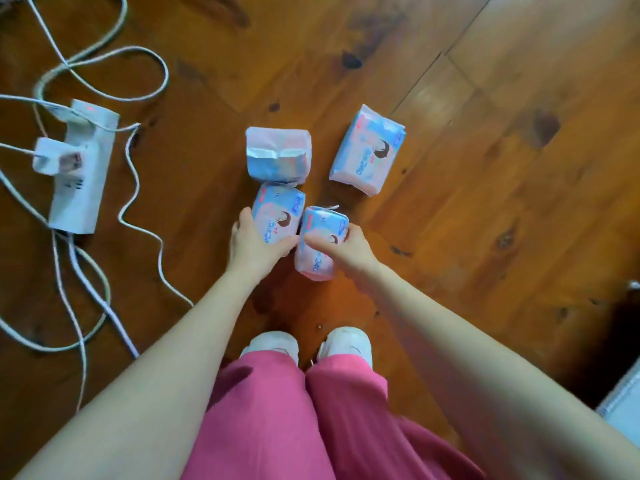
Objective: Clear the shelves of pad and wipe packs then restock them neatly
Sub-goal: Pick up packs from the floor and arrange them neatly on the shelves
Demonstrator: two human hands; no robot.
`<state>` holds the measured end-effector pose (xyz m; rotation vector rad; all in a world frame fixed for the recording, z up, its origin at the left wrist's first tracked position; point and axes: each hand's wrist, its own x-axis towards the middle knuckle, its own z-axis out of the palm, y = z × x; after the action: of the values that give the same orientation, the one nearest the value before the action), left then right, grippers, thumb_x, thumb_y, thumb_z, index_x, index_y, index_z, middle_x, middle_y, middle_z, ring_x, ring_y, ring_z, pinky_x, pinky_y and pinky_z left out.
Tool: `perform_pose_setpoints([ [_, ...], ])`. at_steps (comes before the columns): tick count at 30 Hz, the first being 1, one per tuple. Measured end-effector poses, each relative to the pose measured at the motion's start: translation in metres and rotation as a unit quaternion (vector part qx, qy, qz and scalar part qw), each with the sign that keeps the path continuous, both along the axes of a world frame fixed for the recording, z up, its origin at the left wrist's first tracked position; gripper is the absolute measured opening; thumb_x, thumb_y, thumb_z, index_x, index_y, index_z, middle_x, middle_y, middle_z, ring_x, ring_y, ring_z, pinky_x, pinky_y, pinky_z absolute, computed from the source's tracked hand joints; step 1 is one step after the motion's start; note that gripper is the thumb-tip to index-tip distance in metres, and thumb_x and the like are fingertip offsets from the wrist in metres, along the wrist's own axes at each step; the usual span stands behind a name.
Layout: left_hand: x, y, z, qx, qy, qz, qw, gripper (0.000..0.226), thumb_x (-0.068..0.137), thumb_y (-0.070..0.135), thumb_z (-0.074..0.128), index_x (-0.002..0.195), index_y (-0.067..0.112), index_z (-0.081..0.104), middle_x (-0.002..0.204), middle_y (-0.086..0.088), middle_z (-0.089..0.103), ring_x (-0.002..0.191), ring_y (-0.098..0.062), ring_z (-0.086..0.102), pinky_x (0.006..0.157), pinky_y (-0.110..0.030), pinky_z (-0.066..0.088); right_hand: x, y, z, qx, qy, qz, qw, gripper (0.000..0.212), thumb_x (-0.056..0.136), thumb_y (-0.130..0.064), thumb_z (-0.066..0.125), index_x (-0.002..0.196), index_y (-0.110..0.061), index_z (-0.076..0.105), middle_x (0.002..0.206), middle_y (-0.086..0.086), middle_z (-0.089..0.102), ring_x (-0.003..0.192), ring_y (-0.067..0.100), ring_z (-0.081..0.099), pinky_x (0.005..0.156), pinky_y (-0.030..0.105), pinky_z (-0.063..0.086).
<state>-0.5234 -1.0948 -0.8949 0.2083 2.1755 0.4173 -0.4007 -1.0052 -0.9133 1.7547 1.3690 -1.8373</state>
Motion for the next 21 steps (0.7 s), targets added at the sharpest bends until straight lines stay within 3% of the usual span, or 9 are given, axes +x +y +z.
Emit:
perform_pose_setpoints([
  [3,0.001,0.001,-0.017,-0.008,-0.009,0.014,1.000,0.080,0.063,0.037,0.083,0.122,0.006,0.039,0.124,-0.014,0.053,0.115,-0.032,0.051,0.082,-0.034,0.041,-0.002,-0.004,-0.014,-0.006,0.024,-0.045,0.999,0.089,0.045,-0.052,0.085,0.118,-0.011,0.055,0.109,0.007,0.068,0.095,0.019,0.069,0.082,0.039,0.057],
  [6,0.004,0.002,-0.013,-0.002,-0.002,0.027,1.000,0.074,0.063,0.037,0.083,0.119,0.010,0.043,0.118,-0.009,0.058,0.107,-0.028,0.057,0.075,-0.030,0.041,0.002,-0.007,-0.006,-0.030,0.044,-0.083,0.995,0.049,0.070,-0.029,0.081,0.112,-0.010,0.063,0.104,0.008,0.071,0.090,0.019,0.070,0.079,0.035,0.058],
  [8,0.007,0.002,0.005,0.008,0.001,0.021,1.000,0.073,0.066,0.035,0.082,0.123,0.012,0.044,0.119,-0.006,0.059,0.107,-0.025,0.058,0.075,-0.029,0.042,0.010,-0.006,0.008,-0.045,0.035,-0.098,0.994,0.040,0.074,-0.022,0.078,0.110,-0.009,0.065,0.103,0.010,0.071,0.088,0.021,0.070,0.080,0.036,0.058],
  [13,0.020,-0.005,0.085,0.036,-0.008,0.016,0.999,0.069,0.071,0.025,0.080,0.126,0.009,0.043,0.121,-0.006,0.057,0.109,-0.023,0.057,0.077,-0.028,0.043,0.038,-0.001,0.085,-0.042,0.039,-0.111,0.992,0.050,0.067,-0.026,0.078,0.112,-0.007,0.063,0.104,0.012,0.071,0.086,0.022,0.070,0.078,0.038,0.058],
  [17,0.029,-0.012,0.165,0.052,-0.019,0.016,0.998,0.063,0.070,0.025,0.080,0.120,0.008,0.046,0.113,-0.004,0.058,0.098,-0.019,0.057,0.080,-0.029,0.046,0.059,0.001,0.174,-0.028,0.045,-0.113,0.992,0.050,0.063,-0.029,0.072,0.106,-0.006,0.066,0.099,0.015,0.071,0.086,0.026,0.069,0.077,0.044,0.057],
  [21,0.036,-0.012,0.256,0.072,-0.050,0.029,0.996,0.063,0.063,0.031,0.082,0.112,0.013,0.047,0.110,-0.005,0.061,0.098,-0.021,0.061,0.084,-0.040,0.054,0.079,0.002,0.269,-0.011,0.046,-0.145,0.988,0.044,0.063,-0.030,0.071,0.101,-0.009,0.067,0.093,0.010,0.070,0.083,0.022,0.066,0.078,0.043,0.056],
])
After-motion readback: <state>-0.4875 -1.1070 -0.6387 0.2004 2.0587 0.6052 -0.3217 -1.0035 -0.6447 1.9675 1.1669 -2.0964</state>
